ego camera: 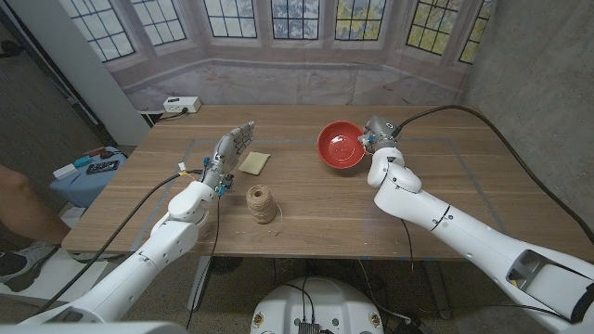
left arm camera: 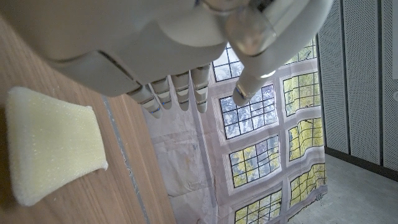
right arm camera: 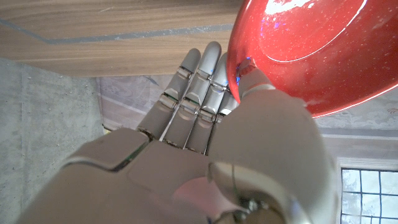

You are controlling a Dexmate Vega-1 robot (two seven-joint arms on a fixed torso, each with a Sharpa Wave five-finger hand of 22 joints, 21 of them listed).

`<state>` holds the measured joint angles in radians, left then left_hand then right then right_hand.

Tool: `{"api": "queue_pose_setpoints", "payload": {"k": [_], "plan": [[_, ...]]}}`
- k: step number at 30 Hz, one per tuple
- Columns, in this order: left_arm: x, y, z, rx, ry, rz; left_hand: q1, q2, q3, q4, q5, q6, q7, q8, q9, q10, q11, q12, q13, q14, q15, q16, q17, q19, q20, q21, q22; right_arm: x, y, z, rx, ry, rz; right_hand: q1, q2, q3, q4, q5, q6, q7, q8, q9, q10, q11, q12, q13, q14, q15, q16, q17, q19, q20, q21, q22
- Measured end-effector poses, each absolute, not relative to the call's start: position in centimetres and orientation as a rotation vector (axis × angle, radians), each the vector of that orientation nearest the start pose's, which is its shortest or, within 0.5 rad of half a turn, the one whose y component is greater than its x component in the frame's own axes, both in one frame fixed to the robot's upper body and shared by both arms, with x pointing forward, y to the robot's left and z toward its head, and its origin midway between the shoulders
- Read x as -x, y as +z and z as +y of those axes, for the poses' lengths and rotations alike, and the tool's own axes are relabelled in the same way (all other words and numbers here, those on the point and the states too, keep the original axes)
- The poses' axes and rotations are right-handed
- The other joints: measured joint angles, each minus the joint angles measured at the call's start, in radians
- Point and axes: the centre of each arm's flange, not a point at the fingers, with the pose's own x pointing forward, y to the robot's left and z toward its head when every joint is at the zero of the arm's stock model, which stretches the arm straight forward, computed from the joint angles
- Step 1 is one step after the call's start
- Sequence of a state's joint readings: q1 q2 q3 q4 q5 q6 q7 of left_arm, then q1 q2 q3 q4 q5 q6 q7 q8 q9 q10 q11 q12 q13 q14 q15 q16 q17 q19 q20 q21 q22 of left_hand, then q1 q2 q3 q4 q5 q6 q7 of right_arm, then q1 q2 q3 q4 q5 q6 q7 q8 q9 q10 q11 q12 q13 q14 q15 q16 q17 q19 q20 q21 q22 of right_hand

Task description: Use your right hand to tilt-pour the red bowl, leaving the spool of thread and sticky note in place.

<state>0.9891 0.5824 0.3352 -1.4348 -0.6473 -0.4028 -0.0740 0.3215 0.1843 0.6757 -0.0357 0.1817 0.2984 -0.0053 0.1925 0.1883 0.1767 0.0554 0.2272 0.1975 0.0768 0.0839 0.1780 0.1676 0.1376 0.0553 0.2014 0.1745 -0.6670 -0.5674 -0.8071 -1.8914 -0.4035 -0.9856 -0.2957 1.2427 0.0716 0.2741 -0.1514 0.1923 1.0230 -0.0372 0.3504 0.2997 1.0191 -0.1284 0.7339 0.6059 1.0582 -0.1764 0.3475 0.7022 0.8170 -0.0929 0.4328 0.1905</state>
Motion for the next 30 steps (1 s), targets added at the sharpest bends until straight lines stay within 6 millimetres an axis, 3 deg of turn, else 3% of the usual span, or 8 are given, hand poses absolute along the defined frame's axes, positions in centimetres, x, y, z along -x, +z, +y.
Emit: {"api": "queue_pose_setpoints", "payload": {"k": [30], "plan": [[-60.24,-5.57,29.78,-0.006,-0.280,-0.677,0.000,0.000,-0.004,0.004,0.000,0.000,0.000,0.000,0.000,0.000,0.000,-0.005,0.000,0.000,0.000,0.000,0.001,0.000,0.000,0.000,0.000,-60.08,2.69,-16.77,1.068,-0.196,-0.138,0.001,0.001,-0.007,-0.004,0.000,-0.003,0.011,0.001,0.005,0.003,0.007,-0.007,0.006,0.000,0.000,-0.015,0.014,-0.005,0.005,0.008,0.000]]}}
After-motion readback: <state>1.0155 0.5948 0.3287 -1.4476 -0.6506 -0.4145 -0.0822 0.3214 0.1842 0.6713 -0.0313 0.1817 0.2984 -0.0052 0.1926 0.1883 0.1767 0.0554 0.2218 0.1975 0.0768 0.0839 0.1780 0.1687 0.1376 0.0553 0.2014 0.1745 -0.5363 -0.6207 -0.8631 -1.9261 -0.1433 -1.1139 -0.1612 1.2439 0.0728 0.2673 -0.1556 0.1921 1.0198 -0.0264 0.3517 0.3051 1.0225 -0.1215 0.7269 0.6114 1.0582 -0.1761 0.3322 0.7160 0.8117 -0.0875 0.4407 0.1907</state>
